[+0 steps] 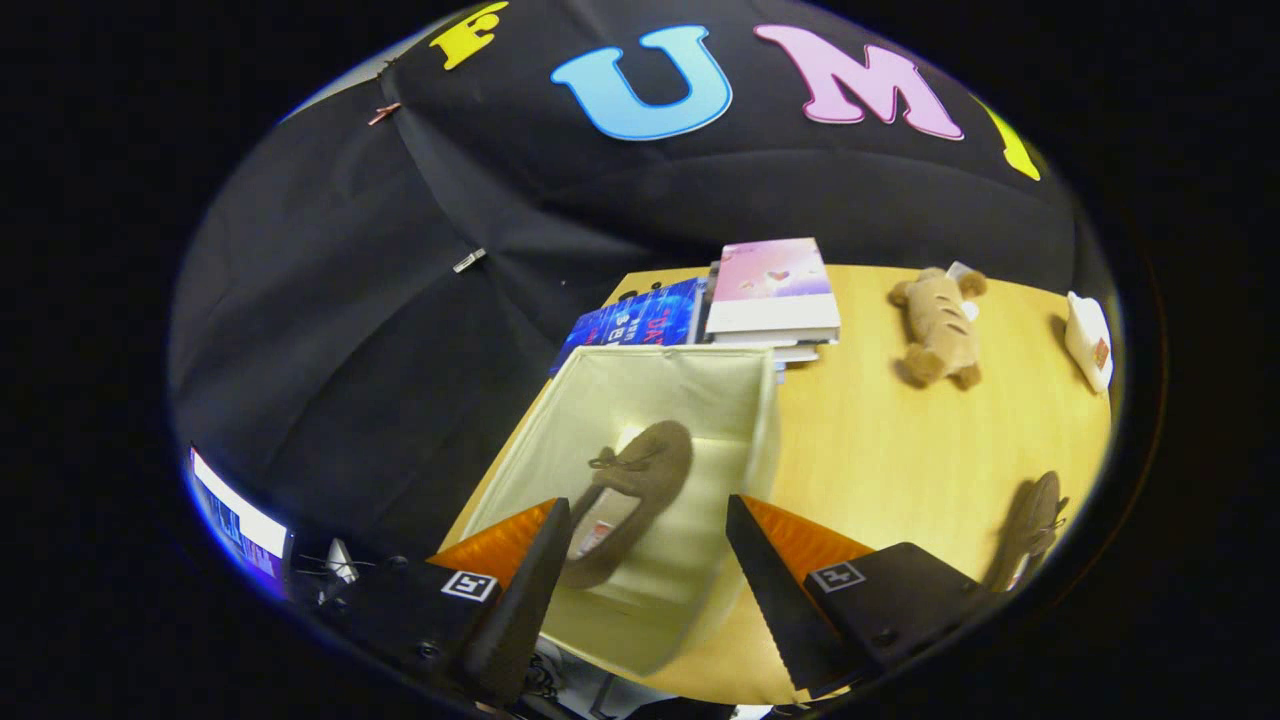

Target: Open the storage box then place both shoes into the box .Put the left shoe in first, then the right shoe, with the right side of both shoes facing outward in a uniform manner.

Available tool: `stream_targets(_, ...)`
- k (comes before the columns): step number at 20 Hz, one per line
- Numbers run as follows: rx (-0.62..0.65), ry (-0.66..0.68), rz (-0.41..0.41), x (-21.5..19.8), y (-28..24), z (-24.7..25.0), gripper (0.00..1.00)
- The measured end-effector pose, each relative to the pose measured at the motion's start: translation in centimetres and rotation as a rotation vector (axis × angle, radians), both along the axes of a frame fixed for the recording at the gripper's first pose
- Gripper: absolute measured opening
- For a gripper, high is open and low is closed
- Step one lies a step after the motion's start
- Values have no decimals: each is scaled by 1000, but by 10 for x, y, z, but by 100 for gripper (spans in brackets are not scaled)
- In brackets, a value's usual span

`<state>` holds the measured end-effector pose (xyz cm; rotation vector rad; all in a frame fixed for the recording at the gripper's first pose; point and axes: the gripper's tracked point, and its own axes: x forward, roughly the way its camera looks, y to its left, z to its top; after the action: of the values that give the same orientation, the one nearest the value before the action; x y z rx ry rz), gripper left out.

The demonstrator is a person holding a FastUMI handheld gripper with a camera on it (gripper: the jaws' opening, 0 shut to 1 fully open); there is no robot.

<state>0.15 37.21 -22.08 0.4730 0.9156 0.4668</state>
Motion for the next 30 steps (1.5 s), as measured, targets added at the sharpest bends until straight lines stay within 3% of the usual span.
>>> stream_targets(6,-152,19,-123,-34,-148,-46,97)
stream_targets(12,-336,156,-278,-90,-296,-111,97)
stream_targets(17,-431,214,-282,-117,-355,-151,97)
stream_targets(25,-538,244,-185,-90,-374,-231,91)
stream_targets(27,-537,243,-177,-83,-371,-239,79)
stream_targets(29,-532,252,-194,-80,-365,-242,56)
stream_targets(30,-561,250,-224,-80,-370,-242,36)
